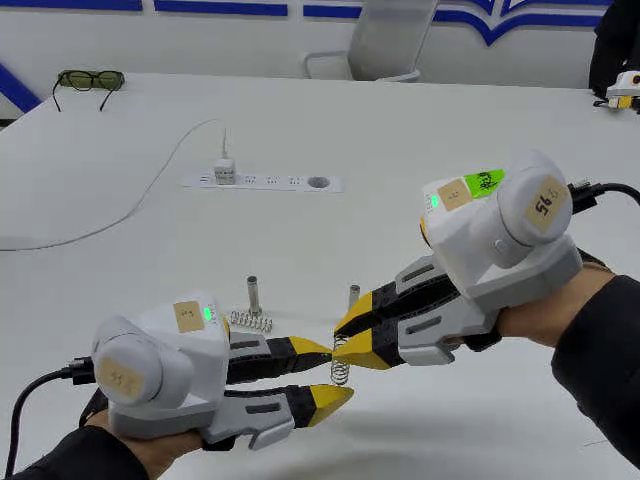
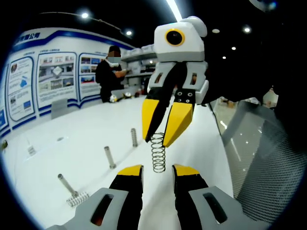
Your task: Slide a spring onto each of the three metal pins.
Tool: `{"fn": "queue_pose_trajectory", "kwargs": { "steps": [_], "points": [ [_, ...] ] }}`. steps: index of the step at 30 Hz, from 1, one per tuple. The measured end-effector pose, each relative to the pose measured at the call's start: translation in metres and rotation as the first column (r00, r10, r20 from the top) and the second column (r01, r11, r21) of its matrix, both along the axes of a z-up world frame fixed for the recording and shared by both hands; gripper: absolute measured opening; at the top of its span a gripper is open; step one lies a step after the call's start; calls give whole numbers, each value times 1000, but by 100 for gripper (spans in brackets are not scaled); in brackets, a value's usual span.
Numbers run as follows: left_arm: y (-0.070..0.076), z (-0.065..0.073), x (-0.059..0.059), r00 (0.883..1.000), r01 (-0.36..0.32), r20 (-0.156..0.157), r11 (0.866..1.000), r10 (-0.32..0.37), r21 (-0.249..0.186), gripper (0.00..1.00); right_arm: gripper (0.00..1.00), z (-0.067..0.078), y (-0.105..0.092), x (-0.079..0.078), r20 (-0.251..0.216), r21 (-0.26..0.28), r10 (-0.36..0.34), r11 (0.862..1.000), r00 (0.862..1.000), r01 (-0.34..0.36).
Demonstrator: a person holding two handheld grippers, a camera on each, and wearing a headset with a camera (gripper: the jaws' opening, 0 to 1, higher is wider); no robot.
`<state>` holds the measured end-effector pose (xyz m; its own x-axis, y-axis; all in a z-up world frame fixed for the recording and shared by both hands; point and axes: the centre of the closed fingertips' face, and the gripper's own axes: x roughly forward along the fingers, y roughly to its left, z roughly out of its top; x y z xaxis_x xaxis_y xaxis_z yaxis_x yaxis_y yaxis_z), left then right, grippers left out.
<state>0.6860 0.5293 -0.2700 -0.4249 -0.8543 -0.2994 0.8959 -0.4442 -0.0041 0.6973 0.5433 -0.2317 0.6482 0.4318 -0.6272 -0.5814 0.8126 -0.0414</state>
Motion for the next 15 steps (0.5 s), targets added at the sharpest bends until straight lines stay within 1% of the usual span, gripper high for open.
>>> {"fn": "queue_pose_trajectory", "kwargs": {
  "steps": [4,8,10,15],
  "points": [
    [2,0,5,1000,-20,-6,1000,20,4,32,11,1,-7,1,3,-4,-18,1000,1000,18],
    [4,2,11,999,-44,-23,999,45,2,35,11,3,-14,3,9,-8,-39,999,999,39],
    [5,1,14,998,-60,-25,998,60,7,38,11,4,-19,4,12,-11,-51,999,999,51],
    [8,0,21,995,-91,-37,996,92,13,42,11,6,-30,7,20,-12,-85,996,996,86]
  ]
}}
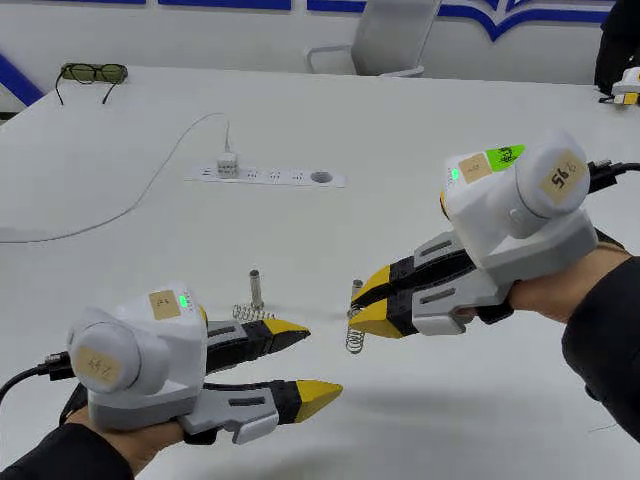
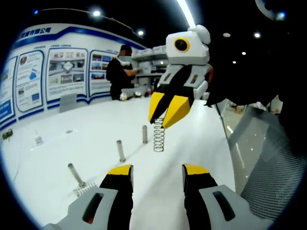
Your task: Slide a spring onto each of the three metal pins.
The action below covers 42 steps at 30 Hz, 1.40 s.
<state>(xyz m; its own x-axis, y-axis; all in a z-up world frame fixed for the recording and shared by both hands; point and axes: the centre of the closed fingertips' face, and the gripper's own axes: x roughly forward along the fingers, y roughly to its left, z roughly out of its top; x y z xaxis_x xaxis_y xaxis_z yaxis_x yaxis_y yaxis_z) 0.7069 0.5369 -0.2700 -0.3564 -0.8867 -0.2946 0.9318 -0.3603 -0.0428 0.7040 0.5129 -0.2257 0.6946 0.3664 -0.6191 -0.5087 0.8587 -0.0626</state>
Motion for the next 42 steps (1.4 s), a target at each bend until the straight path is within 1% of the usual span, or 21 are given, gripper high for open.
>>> {"fn": "queue_pose_trajectory", "kwargs": {
  "steps": [10,14,18,22,28,33,39,42],
  "points": [
    [6,-2,8,999,-46,-27,999,47,13,49,11,4,-22,10,28,-15,-78,997,997,78],
    [8,-3,10,998,-55,-30,998,56,13,50,11,5,-30,15,40,-23,-104,994,994,105],
    [9,-4,12,997,-63,-31,998,64,15,51,11,7,-42,21,54,-43,-137,989,989,139],
    [10,-5,13,997,-68,-32,997,69,20,52,11,8,-53,29,65,-49,-167,984,984,170],
    [12,-6,16,996,-77,-34,997,77,23,52,11,4,-63,38,69,-57,-192,979,979,196],
    [13,-7,17,996,-80,-35,996,81,28,53,11,-1,-71,46,72,-73,-209,974,975,215],
    [14,-8,18,996,-85,-37,996,86,31,53,11,-9,-75,51,57,-72,-219,972,974,222],
    [15,-9,19,996,-86,-37,996,87,32,53,11,-13,-77,52,45,-63,-223,972,974,226]
  ]
}}
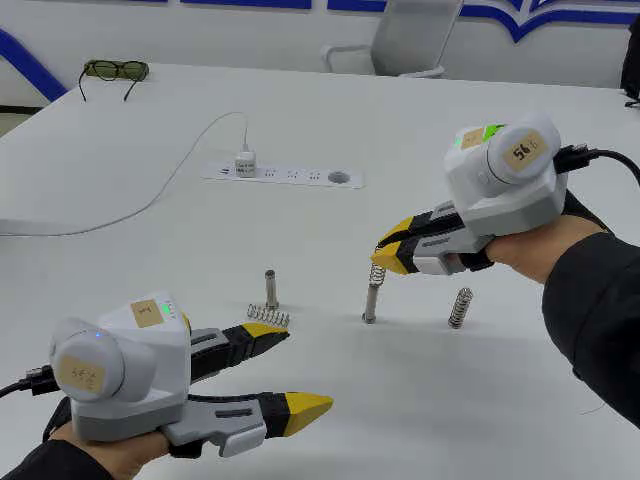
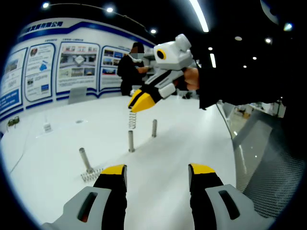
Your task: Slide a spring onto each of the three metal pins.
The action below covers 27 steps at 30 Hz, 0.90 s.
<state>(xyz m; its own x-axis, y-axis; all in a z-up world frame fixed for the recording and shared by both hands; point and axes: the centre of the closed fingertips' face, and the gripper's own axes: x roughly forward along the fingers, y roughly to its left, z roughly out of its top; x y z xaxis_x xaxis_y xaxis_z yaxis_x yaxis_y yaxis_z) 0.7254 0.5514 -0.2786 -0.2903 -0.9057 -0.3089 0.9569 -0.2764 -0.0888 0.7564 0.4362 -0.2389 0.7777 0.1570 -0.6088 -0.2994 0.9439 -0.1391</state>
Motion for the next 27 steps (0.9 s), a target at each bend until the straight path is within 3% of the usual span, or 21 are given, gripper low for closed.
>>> {"fn": "queue_pose_trajectory", "kwargs": {
  "steps": [17,27],
  "points": [
    [2,-4,4,1000,-10,-8,1000,10,6,52,11,-11,-3,3,-20,7,-6,1000,1000,6],
    [3,-6,5,1000,-17,-14,1000,17,9,52,11,-28,-4,3,-39,9,-16,1000,999,17]
  ]
}}
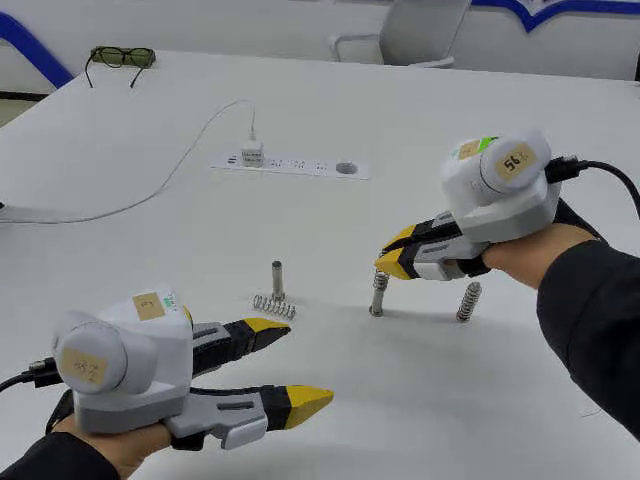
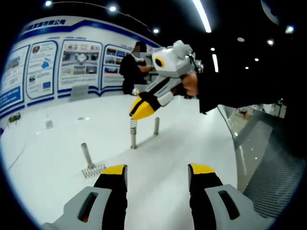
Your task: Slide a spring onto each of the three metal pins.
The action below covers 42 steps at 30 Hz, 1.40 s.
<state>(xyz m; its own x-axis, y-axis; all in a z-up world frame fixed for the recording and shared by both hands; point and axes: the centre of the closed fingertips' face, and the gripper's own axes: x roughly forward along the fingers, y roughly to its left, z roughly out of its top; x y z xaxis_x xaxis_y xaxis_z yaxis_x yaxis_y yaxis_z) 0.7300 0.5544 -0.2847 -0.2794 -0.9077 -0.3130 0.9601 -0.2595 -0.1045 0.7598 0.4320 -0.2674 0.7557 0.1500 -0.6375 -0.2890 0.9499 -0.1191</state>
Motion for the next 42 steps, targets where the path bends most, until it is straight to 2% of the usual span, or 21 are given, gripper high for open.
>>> {"fn": "queue_pose_trajectory", "kwargs": {
  "steps": [11,25,34,42],
  "points": [
    [1,-1,0,1000,-5,-4,1000,5,4,52,12,-19,-2,2,-29,10,-20,1000,999,20],
    [2,-3,2,1000,-12,-7,1000,12,8,52,12,-37,-3,1,-62,3,-25,1000,998,25],
    [2,-2,2,1000,-13,-8,1000,13,6,52,15,-38,-3,0,-61,5,-28,1000,998,28],
    [2,0,3,1000,-15,-5,1000,15,1,52,18,-31,-5,-3,-45,-1,-33,999,998,33]
  ]
}}
